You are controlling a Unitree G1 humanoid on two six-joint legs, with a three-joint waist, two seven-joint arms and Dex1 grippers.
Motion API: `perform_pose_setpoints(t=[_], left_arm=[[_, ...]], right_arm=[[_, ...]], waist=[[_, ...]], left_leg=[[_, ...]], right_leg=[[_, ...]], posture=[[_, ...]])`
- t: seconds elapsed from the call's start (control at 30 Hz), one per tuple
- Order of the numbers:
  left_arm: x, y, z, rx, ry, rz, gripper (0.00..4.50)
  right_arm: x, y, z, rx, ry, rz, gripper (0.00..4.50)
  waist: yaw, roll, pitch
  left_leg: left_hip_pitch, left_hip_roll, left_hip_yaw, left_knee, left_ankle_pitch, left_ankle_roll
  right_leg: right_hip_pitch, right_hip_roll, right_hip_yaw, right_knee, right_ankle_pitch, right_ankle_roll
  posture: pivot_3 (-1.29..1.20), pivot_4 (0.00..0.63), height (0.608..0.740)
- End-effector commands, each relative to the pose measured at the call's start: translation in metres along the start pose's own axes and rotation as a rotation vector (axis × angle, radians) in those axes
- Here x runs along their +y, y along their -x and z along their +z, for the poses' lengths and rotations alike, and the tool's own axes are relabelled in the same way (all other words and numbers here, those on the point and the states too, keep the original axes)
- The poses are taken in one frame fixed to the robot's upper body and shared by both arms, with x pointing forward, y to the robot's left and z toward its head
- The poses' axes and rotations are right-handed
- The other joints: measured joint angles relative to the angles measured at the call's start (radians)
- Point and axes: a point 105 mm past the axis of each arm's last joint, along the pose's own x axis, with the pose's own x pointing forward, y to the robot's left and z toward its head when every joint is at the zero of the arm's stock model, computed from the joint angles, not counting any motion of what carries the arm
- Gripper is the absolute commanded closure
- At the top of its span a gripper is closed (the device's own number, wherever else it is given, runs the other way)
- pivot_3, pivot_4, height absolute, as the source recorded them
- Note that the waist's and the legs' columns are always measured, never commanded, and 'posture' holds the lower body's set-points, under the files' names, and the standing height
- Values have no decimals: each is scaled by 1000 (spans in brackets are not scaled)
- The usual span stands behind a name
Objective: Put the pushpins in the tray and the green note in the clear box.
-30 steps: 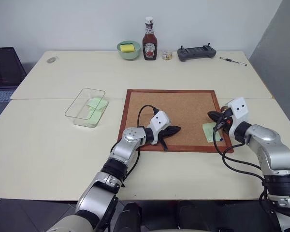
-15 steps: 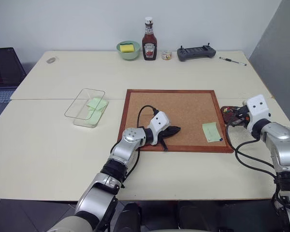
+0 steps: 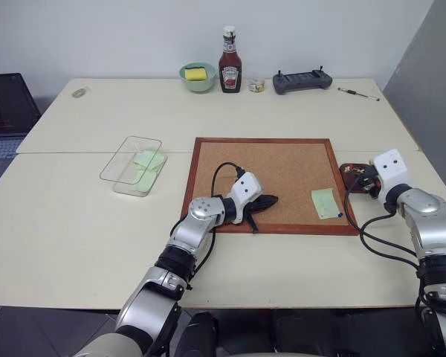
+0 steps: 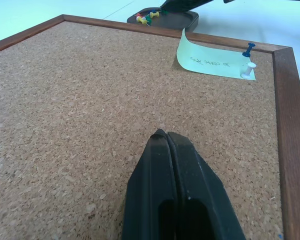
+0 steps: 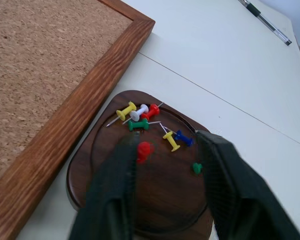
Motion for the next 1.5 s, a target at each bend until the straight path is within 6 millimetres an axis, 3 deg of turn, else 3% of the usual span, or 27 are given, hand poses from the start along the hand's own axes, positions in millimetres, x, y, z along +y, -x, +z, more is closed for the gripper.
perform_pose_setpoints(t=[0.03, 0.27, 0.3, 0.47, 0.6, 0.73, 0.9, 1.03, 1.33, 1.5], left_arm=[[-16, 0, -28, 86, 55, -50, 4500], [-17, -1, -29, 88, 52, -57, 4500], [-17, -2, -29, 88, 51, -58, 4500], [-17, -2, -29, 89, 50, -58, 4500], [-17, -1, -29, 91, 49, -56, 4500], [-17, -1, -30, 93, 48, -58, 4500], [-17, -2, -30, 92, 49, -62, 4500], [-18, -2, -29, 91, 50, -67, 4500], [-19, -1, -31, 97, 52, -65, 4500], [-19, 1, -32, 101, 51, -66, 4500]], right_arm=[[-12, 3, 20, -68, 14, -44, 1654], [-13, 5, 14, -52, 13, -56, 87], [-12, 5, 14, -51, 13, -57, 23], [-20, 13, 31, -128, -26, -68, 23], [-20, 30, 42, -186, -102, 31, 23], [9, 58, 39, -186, -154, 261, 23], [47, 85, 17, -72, -175, 463, 23], [59, 88, 8, -33, -146, 491, 23], [61, 78, -2, -6, -86, 473, 23], [59, 74, -7, 8, -70, 463, 989]], waist=[[0, 0, 0], [0, 0, 0], [0, 0, 0], [0, 0, 0], [0, 0, 0], [2, 0, 0], [1, 2, -1], [-1, 4, -2], [2, 4, -3], [2, 4, -3]], left_leg=[[0, 0, 0, 0, 0, 0], [0, 0, 0, 0, 0, 0], [0, 0, 0, 0, 0, 0], [0, 0, 0, 0, 0, 0], [0, 0, 0, 0, 0, 0], [0, 0, 0, 0, 0, 0], [0, 1, 0, -2, 0, 0], [1, 1, 1, -1, 0, 0], [1, 1, 1, -1, 0, 0], [1, 1, 1, -1, 0, 0]], right_leg=[[0, 0, 0, 0, 0, 0], [0, 0, 0, 0, 0, 0], [0, 0, 0, 0, 0, 0], [0, 0, 0, 0, 0, 0], [0, 0, 0, 0, 0, 0], [2, 0, -1, -2, 0, 0], [2, 0, -1, -4, 0, 0], [3, 0, -1, -3, 0, 1], [3, 0, -1, -4, 0, 1], [3, 0, -1, -4, 0, 1]], posture=[[0, 150, 740], [0, 150, 740], [0, 150, 740], [0, 150, 740], [0, 150, 740], [0, 150, 740], [0, 150, 740], [0, 150, 740], [0, 150, 740], [0, 150, 740]])
